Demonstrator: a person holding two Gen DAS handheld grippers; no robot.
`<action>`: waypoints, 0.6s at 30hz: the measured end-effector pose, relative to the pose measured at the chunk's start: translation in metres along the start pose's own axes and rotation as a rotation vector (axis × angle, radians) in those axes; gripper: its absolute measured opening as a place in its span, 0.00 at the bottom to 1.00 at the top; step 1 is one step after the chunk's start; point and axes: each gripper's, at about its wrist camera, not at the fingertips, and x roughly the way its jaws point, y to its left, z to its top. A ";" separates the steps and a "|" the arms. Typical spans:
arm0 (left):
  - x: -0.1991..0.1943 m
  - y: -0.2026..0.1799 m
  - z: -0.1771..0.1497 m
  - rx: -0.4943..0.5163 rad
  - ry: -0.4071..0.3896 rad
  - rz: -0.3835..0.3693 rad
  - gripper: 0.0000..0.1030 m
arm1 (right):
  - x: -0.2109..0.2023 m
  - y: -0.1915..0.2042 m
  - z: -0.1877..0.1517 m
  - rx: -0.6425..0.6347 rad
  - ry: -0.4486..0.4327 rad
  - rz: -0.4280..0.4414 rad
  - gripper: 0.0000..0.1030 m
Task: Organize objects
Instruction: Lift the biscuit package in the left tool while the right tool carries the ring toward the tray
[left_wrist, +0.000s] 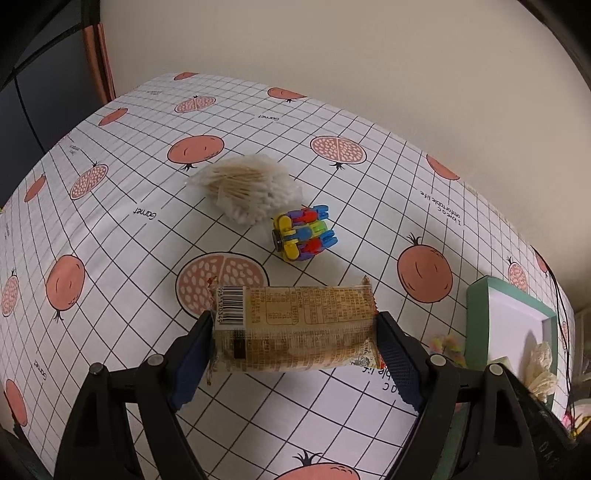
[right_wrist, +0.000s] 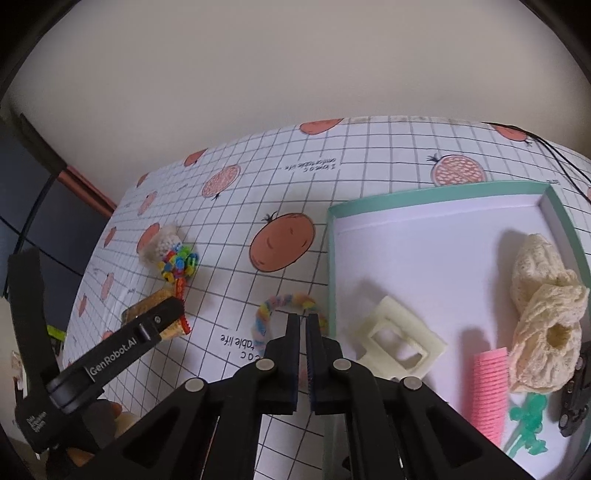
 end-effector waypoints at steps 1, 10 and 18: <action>0.000 0.000 0.000 0.000 0.002 0.002 0.83 | 0.002 0.003 0.000 -0.010 0.004 0.004 0.07; 0.006 0.012 0.002 -0.025 0.024 0.013 0.83 | 0.022 0.021 -0.006 -0.076 0.031 -0.004 0.21; 0.011 0.026 0.006 -0.053 0.033 0.010 0.83 | 0.037 0.028 -0.007 -0.099 0.051 -0.012 0.28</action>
